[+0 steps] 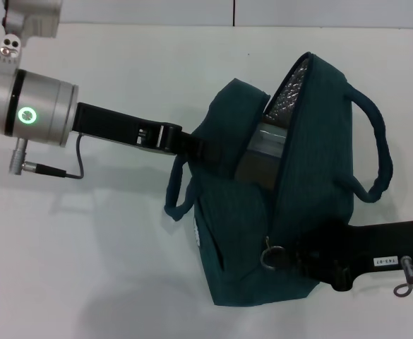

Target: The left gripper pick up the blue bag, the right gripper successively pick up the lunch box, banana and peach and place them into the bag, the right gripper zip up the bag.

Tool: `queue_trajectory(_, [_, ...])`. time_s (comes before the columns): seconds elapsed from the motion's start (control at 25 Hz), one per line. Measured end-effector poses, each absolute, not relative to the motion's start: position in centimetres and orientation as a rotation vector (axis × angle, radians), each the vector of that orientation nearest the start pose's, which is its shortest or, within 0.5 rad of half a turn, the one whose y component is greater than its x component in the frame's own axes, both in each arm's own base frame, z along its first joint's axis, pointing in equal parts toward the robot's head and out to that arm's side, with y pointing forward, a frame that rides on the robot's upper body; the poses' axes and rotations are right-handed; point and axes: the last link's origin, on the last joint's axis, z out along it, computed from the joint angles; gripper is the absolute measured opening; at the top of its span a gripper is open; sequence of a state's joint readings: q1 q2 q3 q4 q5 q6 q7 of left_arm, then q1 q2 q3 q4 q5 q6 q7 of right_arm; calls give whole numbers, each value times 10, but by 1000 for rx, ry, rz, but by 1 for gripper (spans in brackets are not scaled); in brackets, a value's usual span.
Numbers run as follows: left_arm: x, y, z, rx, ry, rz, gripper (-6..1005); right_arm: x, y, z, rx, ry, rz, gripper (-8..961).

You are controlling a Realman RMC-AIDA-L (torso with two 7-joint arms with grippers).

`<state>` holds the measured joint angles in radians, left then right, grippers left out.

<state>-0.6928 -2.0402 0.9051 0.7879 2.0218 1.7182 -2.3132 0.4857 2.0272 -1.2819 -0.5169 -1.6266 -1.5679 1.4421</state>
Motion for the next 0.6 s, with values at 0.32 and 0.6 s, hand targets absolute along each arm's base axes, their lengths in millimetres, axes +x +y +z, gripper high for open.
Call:
queue_trajectory(0.32, [-186, 347, 3, -2864, -1544, -517, 40, 249, 278, -53, -3041, 802, 780, 34])
queue_trajectory(0.6, [-185, 347, 3, -2874, -1527, -518, 40, 259, 271, -39, -2986, 851, 844, 23])
